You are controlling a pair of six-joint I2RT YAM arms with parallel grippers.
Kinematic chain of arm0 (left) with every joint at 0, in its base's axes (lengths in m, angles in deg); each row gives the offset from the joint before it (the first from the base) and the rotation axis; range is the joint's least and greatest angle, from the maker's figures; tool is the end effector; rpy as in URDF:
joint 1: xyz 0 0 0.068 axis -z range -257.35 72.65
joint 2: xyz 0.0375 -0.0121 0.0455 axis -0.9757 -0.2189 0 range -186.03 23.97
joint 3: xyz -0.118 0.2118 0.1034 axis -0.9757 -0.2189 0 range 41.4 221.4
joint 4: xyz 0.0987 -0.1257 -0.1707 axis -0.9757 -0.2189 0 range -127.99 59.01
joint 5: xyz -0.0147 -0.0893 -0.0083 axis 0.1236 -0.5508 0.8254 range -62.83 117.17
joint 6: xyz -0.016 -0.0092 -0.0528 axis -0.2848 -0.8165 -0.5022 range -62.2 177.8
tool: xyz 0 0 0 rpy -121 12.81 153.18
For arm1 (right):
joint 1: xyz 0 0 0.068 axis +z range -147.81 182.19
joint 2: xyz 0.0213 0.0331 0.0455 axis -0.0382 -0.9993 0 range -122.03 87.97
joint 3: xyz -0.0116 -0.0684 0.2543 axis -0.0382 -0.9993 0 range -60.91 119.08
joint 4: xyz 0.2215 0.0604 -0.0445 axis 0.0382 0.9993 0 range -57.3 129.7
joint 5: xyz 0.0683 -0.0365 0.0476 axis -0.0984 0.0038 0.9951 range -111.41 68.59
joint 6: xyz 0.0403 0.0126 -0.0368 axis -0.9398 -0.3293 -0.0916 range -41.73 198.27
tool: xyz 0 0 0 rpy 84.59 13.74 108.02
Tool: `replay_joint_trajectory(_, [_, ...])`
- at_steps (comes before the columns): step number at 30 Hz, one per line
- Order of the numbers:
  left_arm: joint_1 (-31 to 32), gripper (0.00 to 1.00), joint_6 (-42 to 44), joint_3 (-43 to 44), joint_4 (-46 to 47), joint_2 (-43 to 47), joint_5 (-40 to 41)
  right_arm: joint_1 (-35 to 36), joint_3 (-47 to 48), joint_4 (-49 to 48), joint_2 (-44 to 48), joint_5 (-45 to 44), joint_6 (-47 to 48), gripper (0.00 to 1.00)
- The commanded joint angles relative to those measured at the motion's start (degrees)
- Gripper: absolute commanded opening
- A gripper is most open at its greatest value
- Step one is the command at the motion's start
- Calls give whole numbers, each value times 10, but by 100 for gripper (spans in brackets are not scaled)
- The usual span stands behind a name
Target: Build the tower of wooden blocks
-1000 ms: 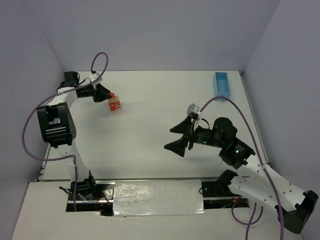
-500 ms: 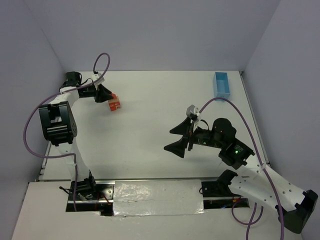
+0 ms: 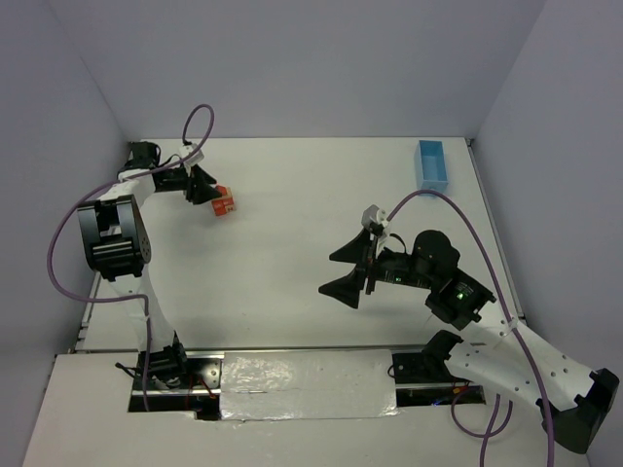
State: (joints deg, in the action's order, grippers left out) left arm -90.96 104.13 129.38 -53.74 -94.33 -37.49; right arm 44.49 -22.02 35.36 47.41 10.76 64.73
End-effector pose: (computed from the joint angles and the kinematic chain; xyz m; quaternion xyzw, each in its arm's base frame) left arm 0.4078 0.0629 0.2083 0.3884 0.7213 -0.3057 0.4853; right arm 0.0971 0.1163 0.3246 -0.3575 0.6357 0.4854 0.4822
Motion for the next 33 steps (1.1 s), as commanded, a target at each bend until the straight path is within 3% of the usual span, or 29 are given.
replay_joint_trajectory(1, [-4,91,10,21,-3,3,-20,7,-1,-25,7,7,11,100])
replay_joint_trajectory(2, [-4,100,15,22,-12,2,-23,8,-1,-25,7,7,11,100])
replay_joint_trajectory(12, [-5,100,22,39,-28,3,-34,9,-1,-25,6,8,11,100])
replay_joint_trajectory(15, [-4,100,-18,30,6,28,-42,9,-2,-25,6,4,12,100])
replay_joint_trajectory(18, [3,100,-119,-3,86,75,-8,9,-1,-25,5,1,14,100])
replay_joint_trajectory(21, [31,99,-211,-49,187,147,116,9,1,-19,0,-11,18,100])
replay_joint_trajectory(24, [108,99,-211,-38,161,212,337,10,2,-14,7,-39,21,100])
replay_joint_trajectory(25, [154,100,-214,-21,131,236,451,9,1,-9,16,-63,22,100])
replay_joint_trajectory(26, [169,100,-228,-18,129,248,489,10,1,-7,21,-77,21,100])
replay_joint_trajectory(29, [178,99,-343,-18,118,285,488,9,1,2,38,-111,23,100])
replay_joint_trajectory(33, [176,100,-304,3,-6,286,409,9,-3,2,50,-130,26,100])
